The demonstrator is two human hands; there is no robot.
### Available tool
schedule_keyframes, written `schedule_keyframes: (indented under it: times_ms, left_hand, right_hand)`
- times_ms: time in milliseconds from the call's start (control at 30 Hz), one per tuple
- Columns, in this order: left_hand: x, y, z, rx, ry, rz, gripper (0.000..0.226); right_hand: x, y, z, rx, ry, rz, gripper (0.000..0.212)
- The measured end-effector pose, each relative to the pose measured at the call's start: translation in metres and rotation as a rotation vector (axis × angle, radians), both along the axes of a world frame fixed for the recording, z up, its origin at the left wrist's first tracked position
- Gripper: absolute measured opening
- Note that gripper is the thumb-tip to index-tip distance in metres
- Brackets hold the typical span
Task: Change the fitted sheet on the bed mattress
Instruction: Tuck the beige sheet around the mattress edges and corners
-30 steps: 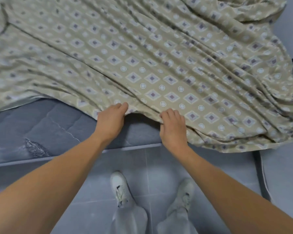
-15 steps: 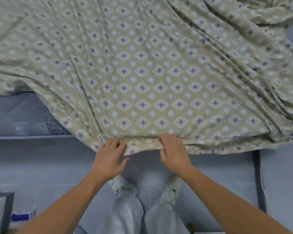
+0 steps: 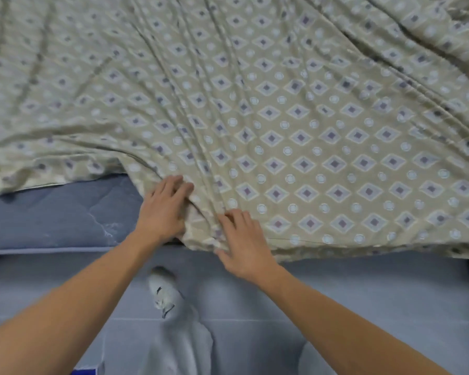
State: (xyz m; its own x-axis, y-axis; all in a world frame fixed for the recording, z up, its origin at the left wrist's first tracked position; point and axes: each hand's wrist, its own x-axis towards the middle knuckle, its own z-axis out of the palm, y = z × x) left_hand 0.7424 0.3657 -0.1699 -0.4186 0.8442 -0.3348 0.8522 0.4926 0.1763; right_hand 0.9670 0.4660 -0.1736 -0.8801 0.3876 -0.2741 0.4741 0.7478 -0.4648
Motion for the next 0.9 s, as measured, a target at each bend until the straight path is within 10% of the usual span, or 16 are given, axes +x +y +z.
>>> schedule_keyframes:
  times_ms: [167,300,400,900]
  left_hand:
    - [-0.111,-0.038,0.002,0.029,0.056,-0.027,0.074]
    - [-0.188,-0.066,0.004,-0.008,0.058,0.016,0.085]
    - [-0.221,-0.072,-0.010,0.024,0.071,-0.035,0.051]
    - [-0.165,-0.234,0.005,-0.026,0.072,0.106,0.017]
  right_hand:
    - [-0.098,-0.058,-0.011,0.056,-0.014,-0.079,0.080]
    - [-0.154,-0.066,-0.022,0.185,-0.006,-0.193,0.046]
    - [-0.179,-0.062,-0.025,0.231,0.031,-0.267,0.020]
    - [-0.164,-0.180,0.003,-0.135,-0.253,-0.031,0.013]
